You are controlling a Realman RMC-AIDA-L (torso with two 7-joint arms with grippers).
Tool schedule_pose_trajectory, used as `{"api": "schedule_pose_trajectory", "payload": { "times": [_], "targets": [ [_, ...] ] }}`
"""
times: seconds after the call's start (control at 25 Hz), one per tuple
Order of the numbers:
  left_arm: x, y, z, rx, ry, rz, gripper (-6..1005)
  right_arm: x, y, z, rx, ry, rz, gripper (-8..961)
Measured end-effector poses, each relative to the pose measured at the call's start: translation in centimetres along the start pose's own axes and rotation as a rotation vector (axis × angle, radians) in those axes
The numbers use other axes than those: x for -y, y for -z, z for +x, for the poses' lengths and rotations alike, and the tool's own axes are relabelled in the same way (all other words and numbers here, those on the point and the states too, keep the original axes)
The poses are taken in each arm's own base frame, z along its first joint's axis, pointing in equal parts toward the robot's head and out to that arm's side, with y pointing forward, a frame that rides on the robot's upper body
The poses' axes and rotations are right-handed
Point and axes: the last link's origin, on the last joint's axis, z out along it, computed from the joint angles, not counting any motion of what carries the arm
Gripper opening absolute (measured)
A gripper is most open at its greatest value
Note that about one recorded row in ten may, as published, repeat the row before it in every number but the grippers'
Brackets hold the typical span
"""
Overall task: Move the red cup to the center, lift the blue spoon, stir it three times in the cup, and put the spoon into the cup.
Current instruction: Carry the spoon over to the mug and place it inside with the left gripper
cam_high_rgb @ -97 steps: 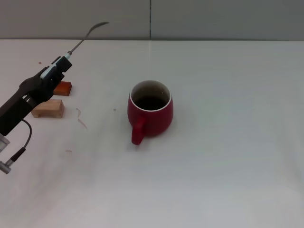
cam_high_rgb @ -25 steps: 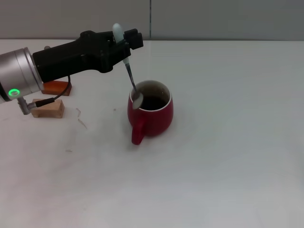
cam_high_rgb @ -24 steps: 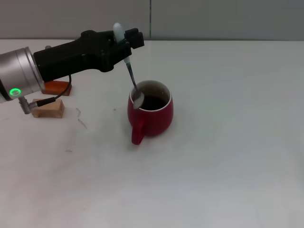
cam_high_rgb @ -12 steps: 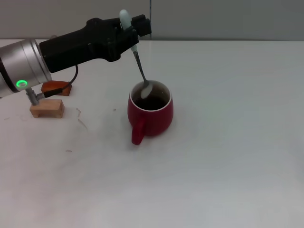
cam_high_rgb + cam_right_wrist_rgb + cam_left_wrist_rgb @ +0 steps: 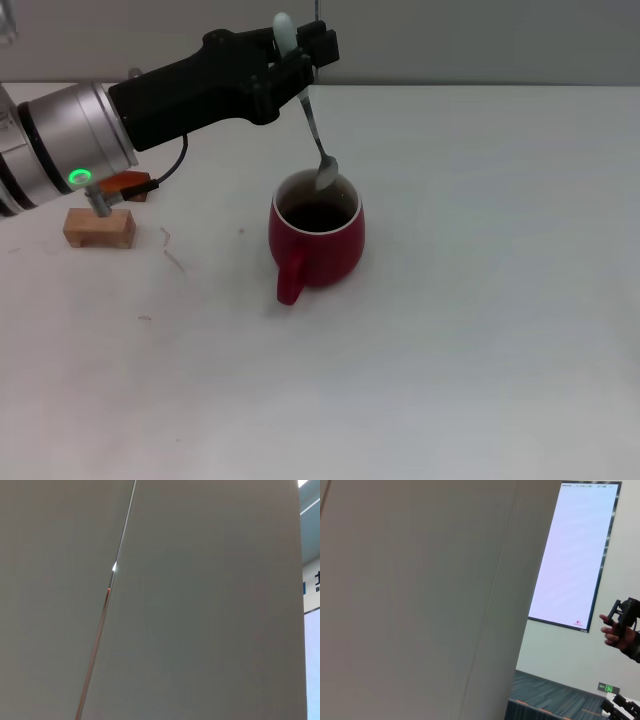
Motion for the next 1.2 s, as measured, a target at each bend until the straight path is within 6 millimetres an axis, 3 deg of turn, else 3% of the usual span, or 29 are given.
{"api": "schedule_pose_trajectory", "payload": {
  "times": [1.2],
  "targets": [
    [-0.8, -1.0, -4.4, 0.001, -0.144, 0.117, 141, -0.2, -0.2, 0.0, 0.004, 0.001, -0.013, 680]
  ]
}}
